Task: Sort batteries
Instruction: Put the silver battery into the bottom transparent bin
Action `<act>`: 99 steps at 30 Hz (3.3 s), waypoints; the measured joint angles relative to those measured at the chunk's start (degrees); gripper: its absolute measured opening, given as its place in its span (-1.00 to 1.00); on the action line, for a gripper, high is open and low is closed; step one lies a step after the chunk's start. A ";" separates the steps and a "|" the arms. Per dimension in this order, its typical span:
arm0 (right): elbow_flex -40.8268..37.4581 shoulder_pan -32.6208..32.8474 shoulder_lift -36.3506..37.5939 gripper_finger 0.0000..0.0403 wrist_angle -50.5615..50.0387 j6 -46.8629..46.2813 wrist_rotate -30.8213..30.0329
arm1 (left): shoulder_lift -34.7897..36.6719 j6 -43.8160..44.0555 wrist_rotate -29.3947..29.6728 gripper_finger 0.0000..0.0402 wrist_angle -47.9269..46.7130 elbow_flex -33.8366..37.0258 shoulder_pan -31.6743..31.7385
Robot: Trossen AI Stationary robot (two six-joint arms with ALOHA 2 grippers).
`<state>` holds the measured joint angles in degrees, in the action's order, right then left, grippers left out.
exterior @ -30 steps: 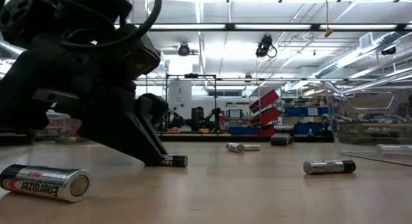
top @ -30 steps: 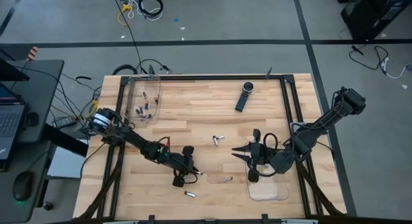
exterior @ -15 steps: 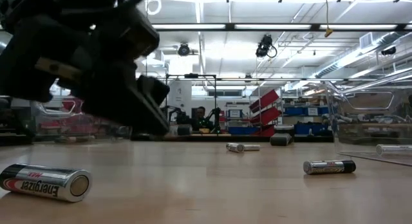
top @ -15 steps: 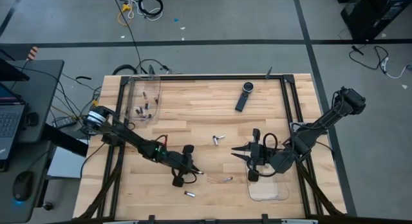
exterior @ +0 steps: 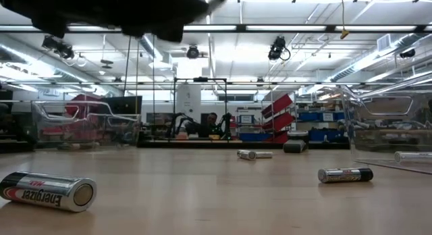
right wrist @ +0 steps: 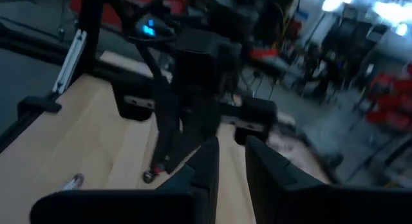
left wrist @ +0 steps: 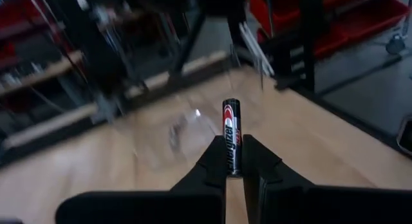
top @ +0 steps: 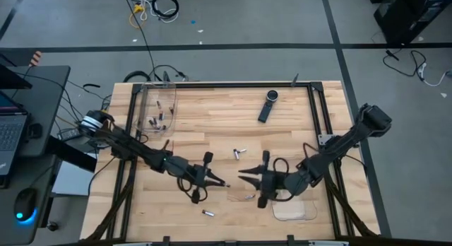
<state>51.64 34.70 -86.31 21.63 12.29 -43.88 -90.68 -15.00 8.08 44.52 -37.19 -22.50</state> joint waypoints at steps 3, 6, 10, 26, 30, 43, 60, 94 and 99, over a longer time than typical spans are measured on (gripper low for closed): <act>0.00 0.00 -3.55 -0.69 7.56 5.84 0.03 | 1.20 -3.32 0.17 -0.93 2.28 -0.02 0.05; 0.00 0.00 -6.41 -0.68 14.01 10.44 0.23 | 1.51 -6.25 0.26 -0.93 4.41 -0.02 0.07; 0.00 0.02 -8.74 -0.66 20.14 13.63 1.63 | 1.55 -8.65 0.26 -0.93 6.93 -0.02 0.37; 0.00 -0.43 -10.15 -0.26 23.28 13.56 4.61 | 1.55 -10.93 -1.55 -0.93 13.04 -0.04 2.03; 0.00 -1.27 -10.15 -0.22 23.12 13.34 4.63 | 1.55 -11.45 -1.61 -0.93 13.11 -0.04 2.01; 0.00 -5.68 -10.15 -0.30 22.97 11.67 12.50 | 1.55 -11.42 -1.68 -0.93 13.35 -0.04 2.21; 0.00 -5.66 -10.13 -0.90 22.15 11.98 12.44 | 1.55 -10.02 -1.55 -0.89 12.93 -0.04 2.27; 0.02 2.44 15.86 -0.89 -46.56 -53.02 20.76 | 1.53 -2.41 12.00 -0.25 0.08 -0.09 2.27; 0.02 4.37 17.20 -0.89 -60.21 -72.28 29.58 | 1.53 -2.50 12.03 -0.25 0.08 -0.09 2.27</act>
<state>51.66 39.07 -69.11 -38.58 -59.99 -14.30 -89.14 -17.50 20.10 44.60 -37.28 -20.23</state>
